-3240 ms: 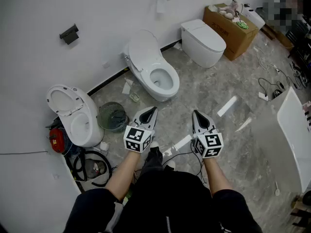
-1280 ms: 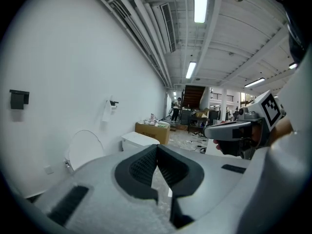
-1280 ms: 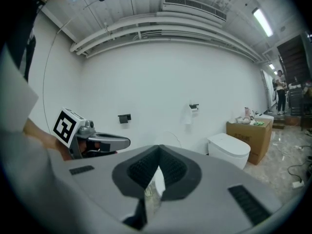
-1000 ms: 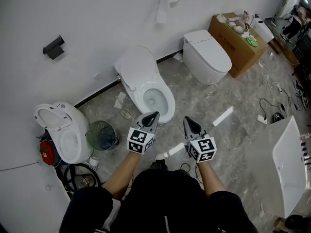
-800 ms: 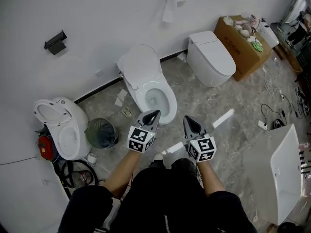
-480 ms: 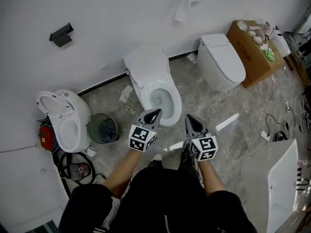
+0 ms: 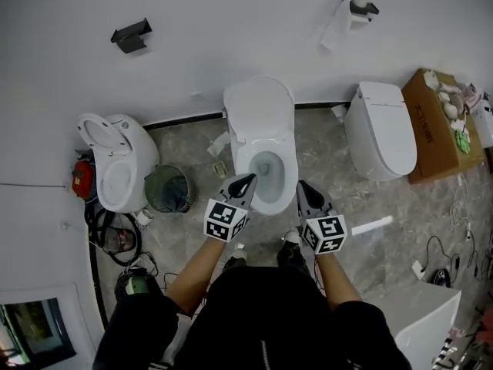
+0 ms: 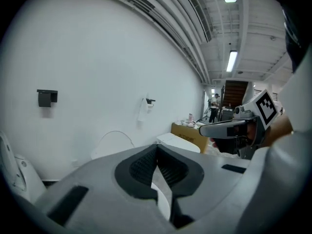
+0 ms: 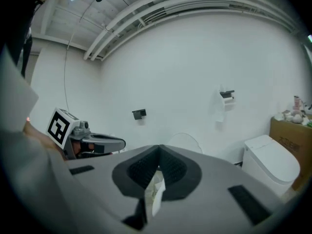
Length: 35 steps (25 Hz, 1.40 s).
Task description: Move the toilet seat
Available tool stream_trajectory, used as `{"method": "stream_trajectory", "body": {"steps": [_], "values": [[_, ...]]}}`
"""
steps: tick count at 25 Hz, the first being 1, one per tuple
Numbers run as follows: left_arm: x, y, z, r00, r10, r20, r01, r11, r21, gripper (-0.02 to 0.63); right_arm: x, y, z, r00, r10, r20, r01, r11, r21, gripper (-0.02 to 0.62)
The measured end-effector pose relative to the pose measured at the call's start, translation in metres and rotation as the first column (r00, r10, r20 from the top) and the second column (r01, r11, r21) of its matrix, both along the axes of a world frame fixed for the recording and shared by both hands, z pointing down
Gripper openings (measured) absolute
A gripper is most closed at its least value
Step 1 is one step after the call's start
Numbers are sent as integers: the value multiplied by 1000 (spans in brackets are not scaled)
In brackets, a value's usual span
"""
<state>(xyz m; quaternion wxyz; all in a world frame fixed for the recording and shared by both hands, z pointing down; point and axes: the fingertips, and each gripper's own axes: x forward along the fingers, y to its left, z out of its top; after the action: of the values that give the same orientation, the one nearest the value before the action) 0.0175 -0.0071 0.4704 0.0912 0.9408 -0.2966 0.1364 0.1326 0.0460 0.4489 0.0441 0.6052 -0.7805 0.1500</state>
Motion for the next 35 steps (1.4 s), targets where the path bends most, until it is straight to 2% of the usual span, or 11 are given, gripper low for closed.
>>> {"method": "stream_trajectory", "body": {"steps": [4,8,14,19,26,31,35], "values": [[11,-8,-3,994,-112,18,112,994,5,6,24,-21,-1,994,-112,-1,112,994,-5,3],[13,-13,-5,977,-212,28,212,977,7,6,36,-35,-1,979,-204,-2,204,979,-5,3],[13,-20,-6,958,-285,21,285,958,18,6,43,-53,5,965,-262,1,262,965,5,3],[10,-28,3,953,-302,16,302,953,2,6,39,-64,16,963,-270,5,270,963,-3,3],[16,-52,37,961,-276,26,277,959,-55,6,47,-90,45,970,-241,-13,240,970,-44,3],[17,-60,85,965,-254,64,260,958,-117,6,52,-97,91,976,-220,6,219,969,-113,3],[21,-55,139,963,-245,109,263,944,-202,6,59,-95,136,975,-223,9,220,957,-191,3]]}}
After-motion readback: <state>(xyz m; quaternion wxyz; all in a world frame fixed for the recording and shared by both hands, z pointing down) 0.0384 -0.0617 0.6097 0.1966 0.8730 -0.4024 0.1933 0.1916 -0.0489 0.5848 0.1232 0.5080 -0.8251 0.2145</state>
